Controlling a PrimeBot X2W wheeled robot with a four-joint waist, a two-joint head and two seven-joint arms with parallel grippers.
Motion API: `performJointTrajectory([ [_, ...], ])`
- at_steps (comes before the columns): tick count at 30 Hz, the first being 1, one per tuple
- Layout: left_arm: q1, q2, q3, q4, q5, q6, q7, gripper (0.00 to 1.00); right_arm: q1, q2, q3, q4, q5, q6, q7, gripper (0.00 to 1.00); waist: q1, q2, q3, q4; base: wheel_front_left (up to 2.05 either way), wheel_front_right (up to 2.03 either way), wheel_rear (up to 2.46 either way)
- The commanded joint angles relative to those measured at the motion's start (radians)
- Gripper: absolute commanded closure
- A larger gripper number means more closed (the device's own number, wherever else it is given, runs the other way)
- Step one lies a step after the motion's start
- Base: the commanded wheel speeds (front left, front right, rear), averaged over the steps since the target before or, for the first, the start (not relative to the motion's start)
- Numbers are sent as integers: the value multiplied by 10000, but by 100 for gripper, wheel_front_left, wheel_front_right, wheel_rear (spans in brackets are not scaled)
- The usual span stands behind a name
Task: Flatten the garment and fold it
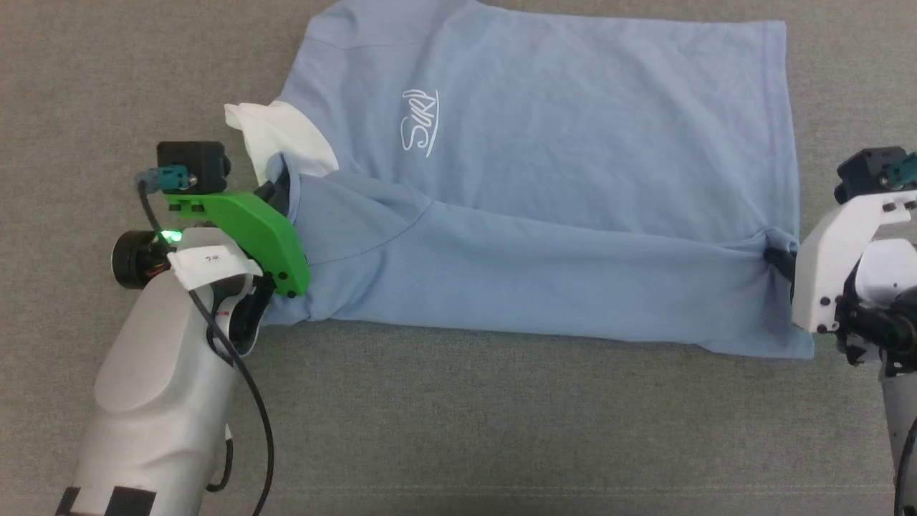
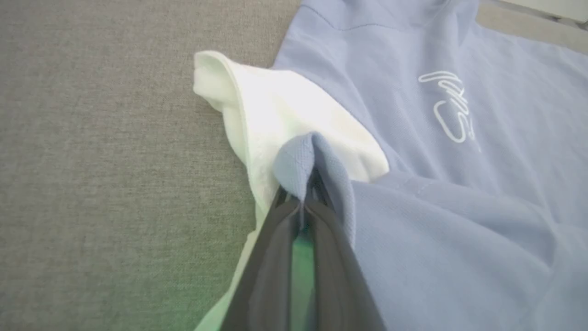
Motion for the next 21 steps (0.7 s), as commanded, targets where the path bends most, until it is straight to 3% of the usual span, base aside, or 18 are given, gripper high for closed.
performJointTrajectory([
  [1,-233,24,-105,214,106,-61,90,100,-75,-36,86,211,-96,-17,199,100,-1,0,265,8,0,0,0],
  [6,-372,-80,-263,807,110,-56,249,100,-19,25,71,379,-43,-17,576,100,-1,0,130,54,0,0,0],
  [7,-382,-109,-268,897,90,-52,230,67,11,76,-5,381,18,-17,562,67,-1,0,50,66,0,0,0],
  [8,-385,-151,-239,961,37,-32,220,18,36,111,-84,362,62,-17,511,0,-1,0,-21,81,0,0,0],
  [9,-395,-179,-217,1016,5,-14,171,0,70,160,-203,347,137,-17,418,0,-1,0,-146,101,0,0,0],
  [16,-201,-73,79,932,-272,104,-35,0,574,477,-1169,-99,474,-17,-482,0,-1,0,-1337,197,0,0,0],
  [21,427,195,515,267,-338,496,-681,0,1123,975,-2146,-815,444,-17,-2062,0,-1,0,-2327,261,0,0,0],
])
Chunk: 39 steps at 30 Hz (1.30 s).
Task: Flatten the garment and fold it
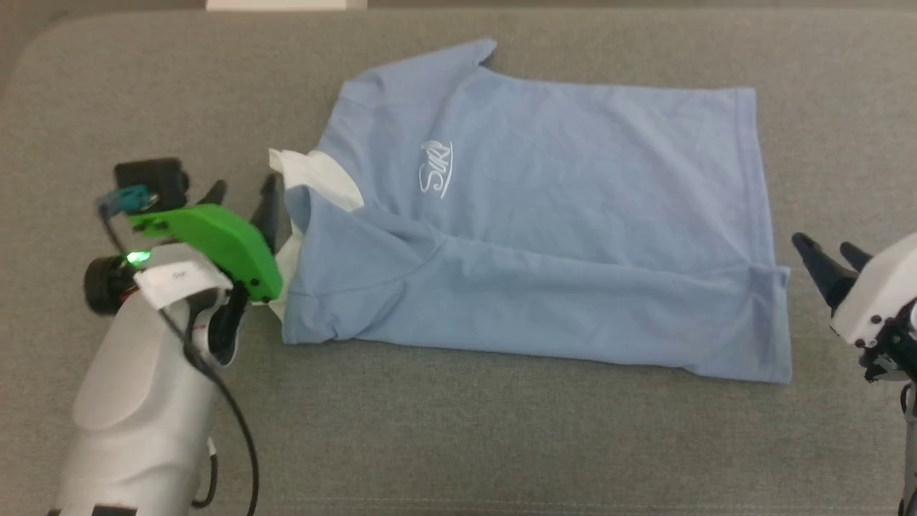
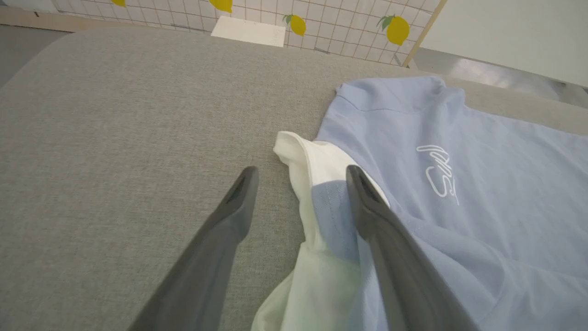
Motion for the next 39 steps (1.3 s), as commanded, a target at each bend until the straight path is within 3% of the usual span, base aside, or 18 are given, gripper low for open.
performJointTrajectory([
  [1,354,151,116,-213,-73,125,-329,0,296,86,-58,-216,-24,-13,-430,0,-1,0,-998,97,0,0,0],
  [10,3191,26,661,-1906,107,180,-3550,0,2605,86,239,-1157,110,-13,-3624,0,-1,0,-1857,160,0,0,0],
  [15,4513,-318,637,-2226,334,169,-3961,0,3839,66,556,-987,200,-13,-4542,0,-1,0,-2064,211,0,0,0],
  [23,5142,-655,658,-2275,443,123,-3966,0,4298,176,606,-647,404,-13,-4810,0,-1,0,-2062,203,0,0,0],
  [28,4429,-664,241,-1819,306,336,-2096,0,4151,194,542,-563,394,-13,-4822,0,-1,0,-1905,212,0,0,0],
  [35,2790,-551,-484,-1321,253,1229,2143,0,3901,200,608,-551,366,-13,-4714,0,-1,0,-1458,61,0,0,0],
  [39,2165,-375,-880,-1030,459,1606,3814,0,3776,224,680,-570,380,-13,-4675,0,-1,0,-1099,-113,0,0,0],
])
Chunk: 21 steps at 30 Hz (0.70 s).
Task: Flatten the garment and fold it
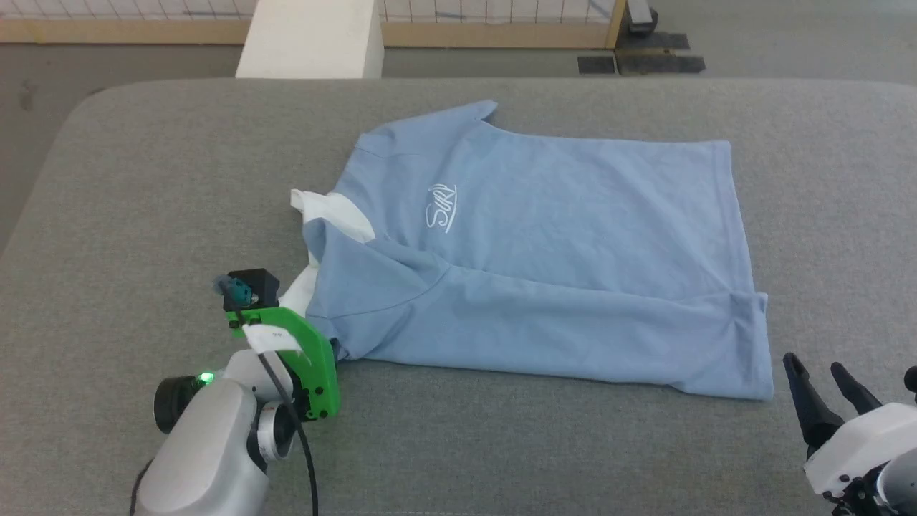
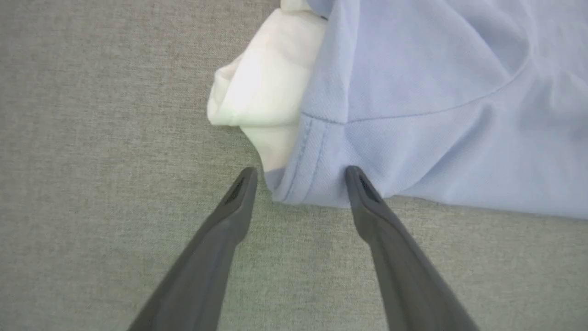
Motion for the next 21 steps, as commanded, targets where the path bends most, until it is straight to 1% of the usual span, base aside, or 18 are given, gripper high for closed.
performJointTrajectory([
  [1,-202,175,-92,125,178,98,257,0,-202,39,33,-1,36,-13,18,0,1,-1,297,-201,0,0,0],
  [6,-399,472,-347,812,378,274,1194,0,-426,69,150,6,36,-13,-5,0,1,-1,644,-381,0,0,0],
  [10,-271,353,-335,1071,86,178,1471,0,-504,48,239,14,15,-13,75,0,1,-1,778,-403,0,0,0],
  [11,-230,312,-315,1089,17,147,1437,38,-515,28,274,11,-8,-13,118,0,1,-1,786,-397,0,0,0],
  [12,-191,272,-278,1087,-44,108,1305,73,-531,1,318,-4,-38,-13,190,0,1,-1,798,-387,0,0,0],
  [13,-148,225,-229,1097,-131,79,1228,100,-549,-28,353,-21,-77,-13,266,0,1,-1,807,-380,0,0,0],
  [16,-19,101,-14,1013,-388,21,851,100,-637,-223,434,-35,-492,-13,811,0,1,-1,821,-367,0,0,0],
  [21,274,6,467,421,-784,-4,76,100,-1140,-376,566,-20,-1333,-13,2464,0,1,-1,836,-376,0,0,0],
])
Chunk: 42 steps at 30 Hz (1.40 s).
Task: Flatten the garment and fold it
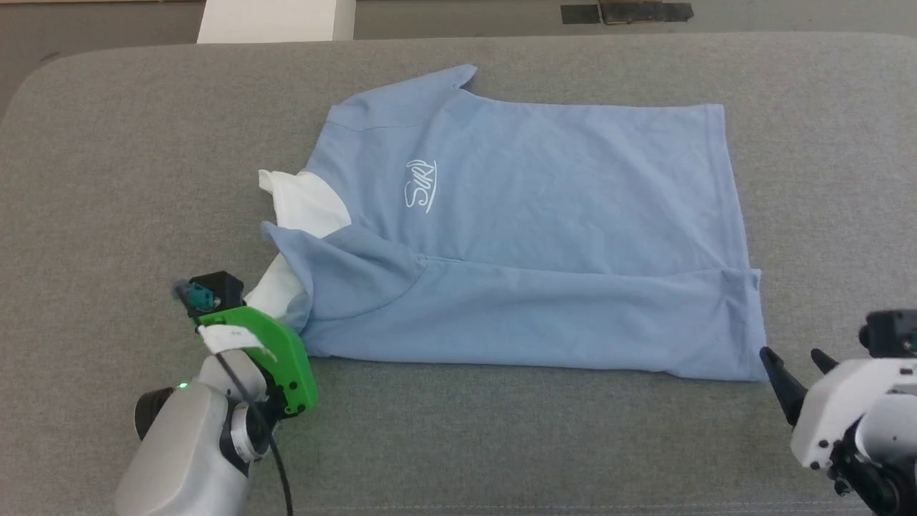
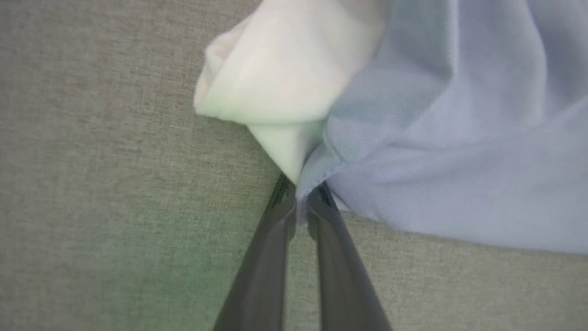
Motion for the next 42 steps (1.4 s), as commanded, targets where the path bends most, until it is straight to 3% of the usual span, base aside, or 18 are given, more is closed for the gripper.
performJointTrajectory([
  [1,347,-143,26,-42,-125,-39,-118,100,-358,-31,95,-1,-245,-13,498,0,0,0,29,26,0,0,0],
  [12,406,-188,32,-1533,-98,80,-485,100,-1579,-519,855,450,-1464,-13,3954,0,0,0,708,655,0,0,0],
  [20,596,-268,105,-1750,-280,145,-579,100,-1439,-695,1246,894,-1195,-13,4888,0,0,0,880,721,0,0,0],
  [21,621,-256,105,-1740,-284,142,-589,100,-1449,-715,1257,923,-1179,-13,4875,51,0,0,884,709,0,0,0],
  [22,650,-261,120,-1727,-319,141,-594,100,-1468,-704,1236,960,-1133,-13,4842,87,0,0,879,694,0,0,0],
  [23,669,-264,130,-1717,-342,141,-602,100,-1473,-712,1236,988,-1099,-13,4836,100,0,0,867,684,0,0,0],
  [34,845,-162,373,-1775,-607,106,-791,100,-2052,-660,280,712,-534,-13,3726,100,0,0,157,553,0,0,0],
  [42,1485,53,671,-2671,-830,329,-713,100,-1837,-1166,-45,125,-279,-13,3972,100,0,0,-520,462,0,0,0],
])
